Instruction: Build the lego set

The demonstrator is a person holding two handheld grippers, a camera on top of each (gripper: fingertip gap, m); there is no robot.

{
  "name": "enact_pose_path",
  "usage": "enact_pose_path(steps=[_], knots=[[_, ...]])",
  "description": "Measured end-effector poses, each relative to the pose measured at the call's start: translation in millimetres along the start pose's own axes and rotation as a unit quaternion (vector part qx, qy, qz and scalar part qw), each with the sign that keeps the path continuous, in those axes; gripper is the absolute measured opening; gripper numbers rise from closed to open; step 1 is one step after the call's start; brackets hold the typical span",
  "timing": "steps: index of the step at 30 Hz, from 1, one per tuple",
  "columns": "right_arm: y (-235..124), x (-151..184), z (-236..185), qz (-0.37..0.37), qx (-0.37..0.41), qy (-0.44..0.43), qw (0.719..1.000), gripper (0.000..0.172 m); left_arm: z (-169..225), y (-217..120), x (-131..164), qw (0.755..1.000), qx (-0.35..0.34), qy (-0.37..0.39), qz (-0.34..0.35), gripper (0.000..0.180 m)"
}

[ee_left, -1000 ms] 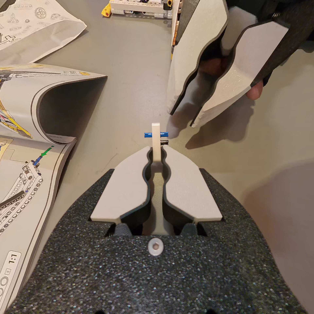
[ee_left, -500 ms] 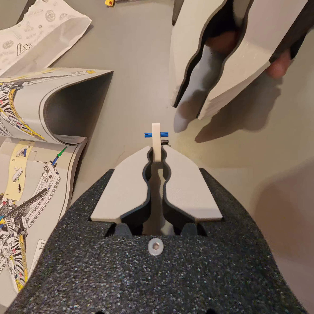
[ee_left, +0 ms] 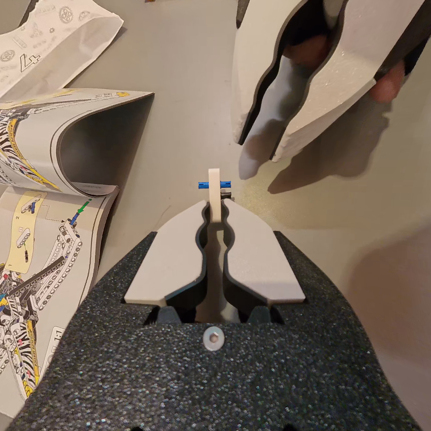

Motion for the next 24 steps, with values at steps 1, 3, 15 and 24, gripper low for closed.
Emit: enact_pose_path(steps=[1,3,15,24], knots=[[0.1,0.1,0.0,0.000,0.000,0.000,1.000,0.021,0.0,0.0,0.0,1.000,0.000,-0.001,0.000,0.008],[0.1,0.0,-0.1,0.000,0.000,0.000,1.000,0.021,0.0,0.0,0.1,1.000,0.000,-0.001,0.000,0.008],[0.0,0.1,0.3,0.000,-0.001,0.001,1.000,0.020,-0.6,0.1,0.5,1.000,0.002,-0.003,0.001,0.008],[-0.1,0.0,0.5,0.000,-0.001,0.003,1.000,0.020,-1.2,-0.2,0.8,1.000,0.002,-0.005,0.002,0.008]])
Point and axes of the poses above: each gripper's, where its closed fingertips meet, y out along the fingers, x out of its underside, z = x × y across the jaws, the point moved 10 cm from there along -y, back along the fingers, and after that the axes turned 6 degrees about z, right-handed, at the moved point
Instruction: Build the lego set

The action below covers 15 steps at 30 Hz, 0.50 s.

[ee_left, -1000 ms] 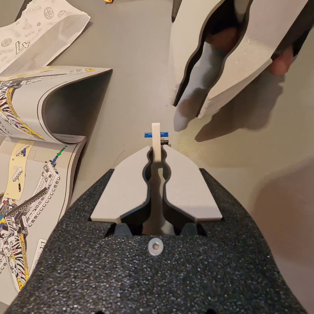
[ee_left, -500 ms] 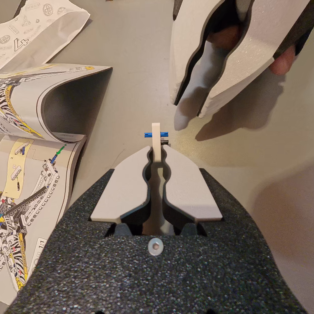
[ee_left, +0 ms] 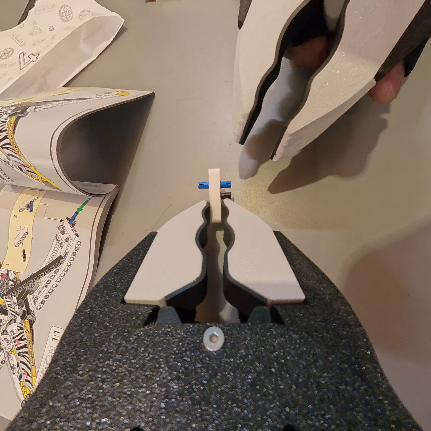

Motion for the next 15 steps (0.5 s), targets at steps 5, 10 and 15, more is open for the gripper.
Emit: enact_pose_path(steps=[5,10,15], knots=[[0,0,0,0.000,0.000,0.000,1.000,0.021,0,0,0,1.000,0.000,-0.001,0.003,0.008],[0,0,0,0.000,0.001,0.001,1.000,0.021,-7,-5,-1,0.998,0.005,-0.056,0.034,0.008],[0,0,1,0.000,0.004,0.003,1.000,0.021,-21,-16,1,0.981,0.027,-0.168,0.091,0.008]])
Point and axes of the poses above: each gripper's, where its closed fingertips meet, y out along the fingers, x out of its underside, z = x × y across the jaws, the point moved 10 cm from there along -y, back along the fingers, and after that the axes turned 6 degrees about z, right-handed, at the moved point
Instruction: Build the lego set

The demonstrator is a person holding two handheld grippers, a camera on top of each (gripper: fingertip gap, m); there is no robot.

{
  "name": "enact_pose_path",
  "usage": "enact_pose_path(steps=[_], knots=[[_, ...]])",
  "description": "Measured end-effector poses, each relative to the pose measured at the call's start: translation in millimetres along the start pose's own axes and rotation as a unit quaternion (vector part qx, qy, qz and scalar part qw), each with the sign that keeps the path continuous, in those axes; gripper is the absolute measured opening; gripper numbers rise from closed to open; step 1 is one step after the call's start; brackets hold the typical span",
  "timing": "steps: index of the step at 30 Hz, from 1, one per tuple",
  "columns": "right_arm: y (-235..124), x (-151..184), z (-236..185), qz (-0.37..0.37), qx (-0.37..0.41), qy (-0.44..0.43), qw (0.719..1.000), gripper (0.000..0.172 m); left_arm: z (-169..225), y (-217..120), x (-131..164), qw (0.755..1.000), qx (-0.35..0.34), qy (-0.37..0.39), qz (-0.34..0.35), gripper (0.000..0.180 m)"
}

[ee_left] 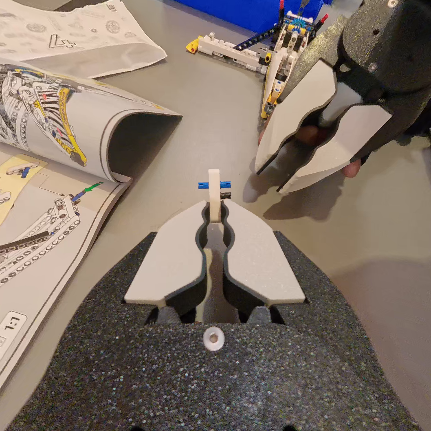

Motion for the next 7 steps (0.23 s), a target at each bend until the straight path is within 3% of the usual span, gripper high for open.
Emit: enact_pose_path(steps=[7], knots=[[-1.9,-2.5,-2.9,0.028,0.021,-0.032,0.999,0.026,1.2,-2.0,0.3,1.000,0.023,-0.012,-0.017,0.008]])
Point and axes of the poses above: each gripper's, where its closed fingertips meet, y out along the fingers, x out of its underside, z = x × y across the jaws, the point moved 10 cm from there along -y, back along the fingers, and after that the axes turned 6 degrees about z, right-handed, at the moved point
